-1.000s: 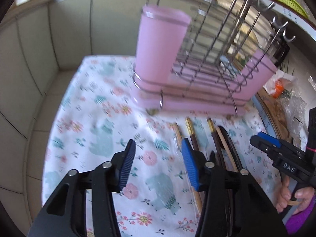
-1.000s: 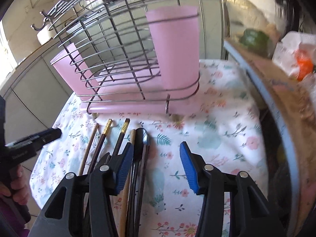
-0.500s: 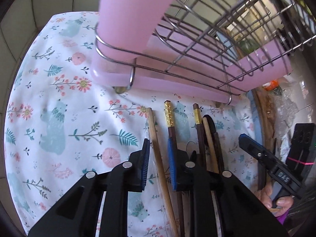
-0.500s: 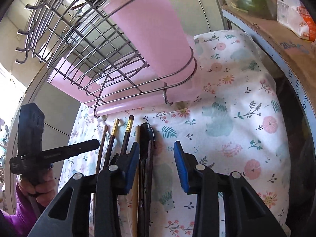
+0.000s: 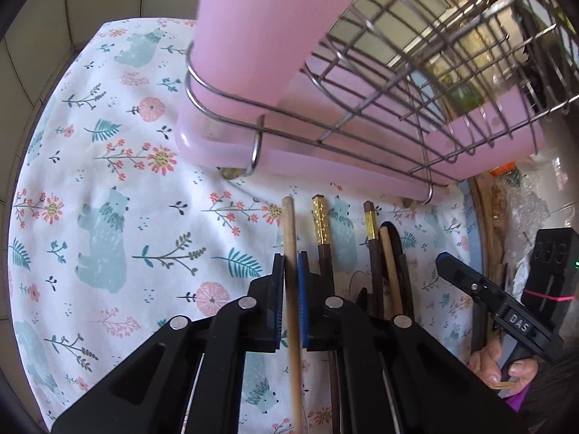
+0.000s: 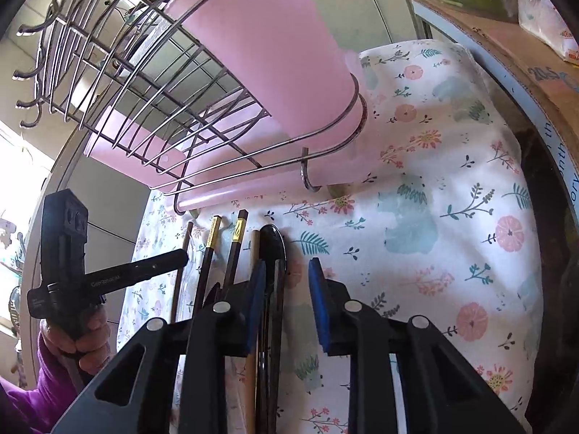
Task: Organize utensils
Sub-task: 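Lower and grasp a wooden chopstick with the left tool while the right tool grasps a dark chopstick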
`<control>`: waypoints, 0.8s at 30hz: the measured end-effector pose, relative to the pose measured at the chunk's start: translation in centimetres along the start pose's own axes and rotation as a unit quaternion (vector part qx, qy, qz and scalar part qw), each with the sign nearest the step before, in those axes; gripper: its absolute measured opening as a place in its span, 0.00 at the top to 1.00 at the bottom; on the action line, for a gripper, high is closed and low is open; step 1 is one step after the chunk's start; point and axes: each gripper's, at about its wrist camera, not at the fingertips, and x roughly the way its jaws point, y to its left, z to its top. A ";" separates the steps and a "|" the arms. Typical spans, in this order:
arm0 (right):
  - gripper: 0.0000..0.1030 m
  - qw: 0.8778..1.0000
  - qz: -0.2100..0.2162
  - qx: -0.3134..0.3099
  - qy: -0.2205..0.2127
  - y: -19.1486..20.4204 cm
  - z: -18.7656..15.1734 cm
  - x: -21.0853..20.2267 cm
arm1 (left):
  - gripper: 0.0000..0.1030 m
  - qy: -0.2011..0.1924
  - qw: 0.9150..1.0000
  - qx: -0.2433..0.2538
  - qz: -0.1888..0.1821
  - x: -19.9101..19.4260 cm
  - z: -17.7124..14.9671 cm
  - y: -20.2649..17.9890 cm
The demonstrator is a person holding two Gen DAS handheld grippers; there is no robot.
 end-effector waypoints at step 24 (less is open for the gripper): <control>0.94 0.998 -0.047 0.029 0.022 -1.0 -0.2 1.4 | 0.94 0.007 0.999 -0.046 0.007 -3.3 0.5 7.7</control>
